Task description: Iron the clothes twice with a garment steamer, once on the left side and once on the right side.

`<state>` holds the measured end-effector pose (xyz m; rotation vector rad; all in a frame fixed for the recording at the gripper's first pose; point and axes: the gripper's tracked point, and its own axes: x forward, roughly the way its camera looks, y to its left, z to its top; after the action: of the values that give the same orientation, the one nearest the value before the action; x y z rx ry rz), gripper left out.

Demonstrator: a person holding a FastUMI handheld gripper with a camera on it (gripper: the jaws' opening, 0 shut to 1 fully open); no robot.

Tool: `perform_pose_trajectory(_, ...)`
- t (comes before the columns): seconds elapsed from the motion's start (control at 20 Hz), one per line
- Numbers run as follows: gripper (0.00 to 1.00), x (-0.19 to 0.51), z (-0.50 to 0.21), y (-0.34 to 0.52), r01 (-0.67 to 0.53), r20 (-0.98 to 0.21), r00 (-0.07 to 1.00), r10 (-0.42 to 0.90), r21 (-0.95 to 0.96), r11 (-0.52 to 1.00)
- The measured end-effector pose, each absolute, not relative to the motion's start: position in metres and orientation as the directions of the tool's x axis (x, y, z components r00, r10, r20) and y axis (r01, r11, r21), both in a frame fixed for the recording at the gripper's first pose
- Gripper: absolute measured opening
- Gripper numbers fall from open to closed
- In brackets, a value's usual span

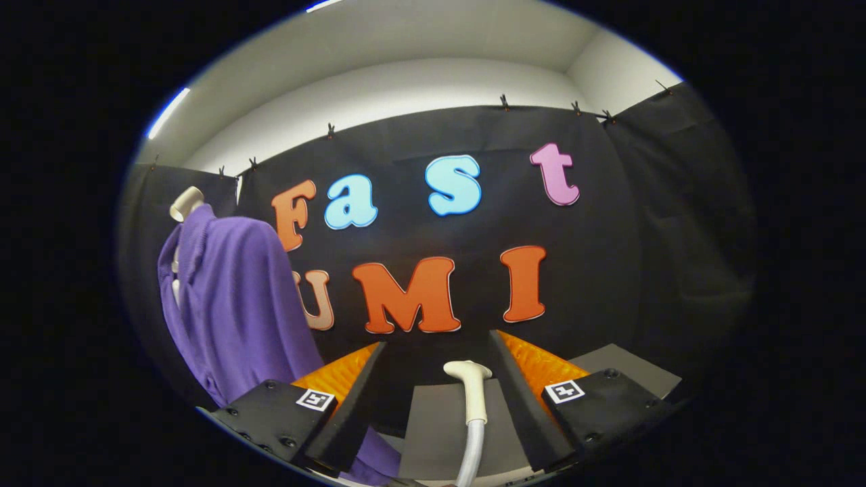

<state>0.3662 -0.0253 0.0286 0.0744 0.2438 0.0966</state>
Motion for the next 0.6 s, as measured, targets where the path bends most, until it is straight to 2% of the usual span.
perform_pose_trajectory(0.25, 0.98, 0.427, -0.069, -0.046, -0.061, -0.430, 0.900, 0.072, 0.041, 0.997)
perform_pose_trajectory(0.45, 0.98, 0.438, -0.136, -0.059, -0.040, -0.609, 0.791, 0.063, 0.051, 0.998)
perform_pose_trajectory(0.6, 0.98, 0.444, -0.165, -0.062, -0.019, -0.680, 0.730, 0.068, 0.079, 0.997)
